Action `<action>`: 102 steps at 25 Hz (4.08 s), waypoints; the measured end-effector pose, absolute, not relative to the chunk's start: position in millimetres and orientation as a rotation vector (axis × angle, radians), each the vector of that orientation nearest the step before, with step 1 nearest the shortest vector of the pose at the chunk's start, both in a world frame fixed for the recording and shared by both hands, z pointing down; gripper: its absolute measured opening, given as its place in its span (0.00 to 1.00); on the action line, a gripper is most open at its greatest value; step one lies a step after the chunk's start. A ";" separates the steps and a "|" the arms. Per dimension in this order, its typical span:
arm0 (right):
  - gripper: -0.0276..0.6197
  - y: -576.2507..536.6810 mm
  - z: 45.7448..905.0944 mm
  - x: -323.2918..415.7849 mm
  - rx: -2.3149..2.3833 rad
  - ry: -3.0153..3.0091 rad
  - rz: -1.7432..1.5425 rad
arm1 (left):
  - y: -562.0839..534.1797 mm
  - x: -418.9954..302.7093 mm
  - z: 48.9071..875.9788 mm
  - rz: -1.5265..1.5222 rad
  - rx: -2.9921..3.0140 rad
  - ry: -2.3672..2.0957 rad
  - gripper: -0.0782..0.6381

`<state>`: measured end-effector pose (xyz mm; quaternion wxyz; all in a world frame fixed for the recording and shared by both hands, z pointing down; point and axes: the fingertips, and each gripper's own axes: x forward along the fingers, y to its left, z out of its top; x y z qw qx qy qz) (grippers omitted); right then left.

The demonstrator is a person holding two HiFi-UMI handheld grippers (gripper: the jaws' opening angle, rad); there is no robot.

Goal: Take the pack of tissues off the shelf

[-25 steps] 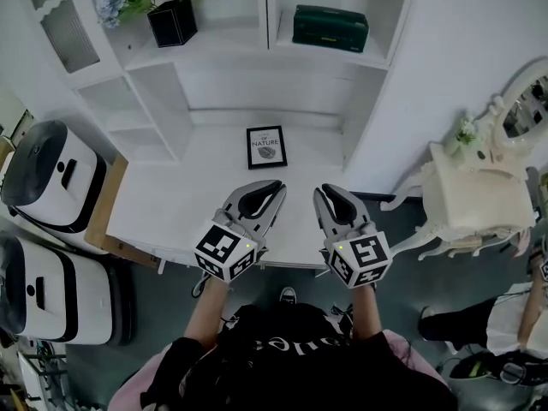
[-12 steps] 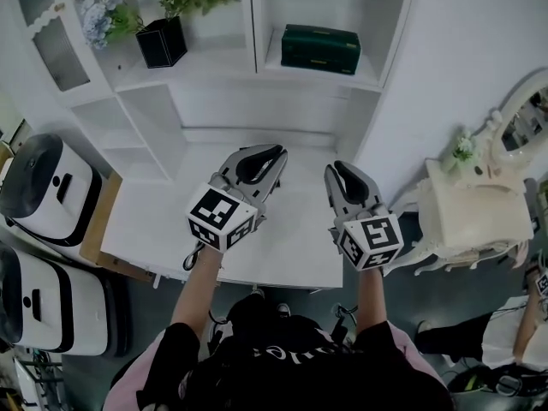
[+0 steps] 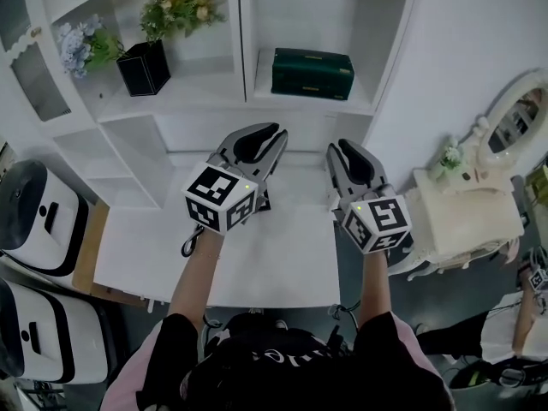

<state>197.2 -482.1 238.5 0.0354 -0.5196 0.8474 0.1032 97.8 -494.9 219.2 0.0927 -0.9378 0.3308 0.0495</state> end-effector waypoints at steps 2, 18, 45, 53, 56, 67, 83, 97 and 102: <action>0.20 -491.6 227.0 199.0 -1.586 2.590 0.333 | -505.4 98.5 209.3 0.164 -2.787 0.987 0.21; 0.38 -557.3 168.2 220.0 -1.632 2.555 0.366 | -567.8 108.0 162.5 0.054 -2.691 1.082 0.47; 0.30 -590.4 173.1 240.2 -1.725 2.630 0.309 | -599.3 133.3 170.3 0.003 -2.795 1.204 0.52; 0.28 -567.0 174.5 243.9 -1.725 2.599 0.348 | -591.9 122.3 166.3 0.012 -2.654 1.273 0.34; 0.28 -553.7 174.8 246.1 -1.712 2.572 0.346 | -579.9 122.9 163.2 0.043 -2.619 1.257 0.31; 0.28 -490.7 186.9 233.3 -1.681 2.546 0.417 | -514.1 110.0 177.2 0.089 -2.558 1.267 0.30; 0.28 -401.6 284.3 159.8 -1.465 2.739 0.249 | -401.9 34.0 273.7 -0.010 -2.503 1.610 0.31; 0.28 -345.0 377.3 84.0 -1.319 2.916 -0.019 | -332.8 -41.7 367.3 -0.143 -2.520 1.903 0.31; 0.28 -312.3 387.5 57.6 -1.330 2.929 -0.057 | -300.3 -68.6 378.4 -0.143 -2.532 1.921 0.31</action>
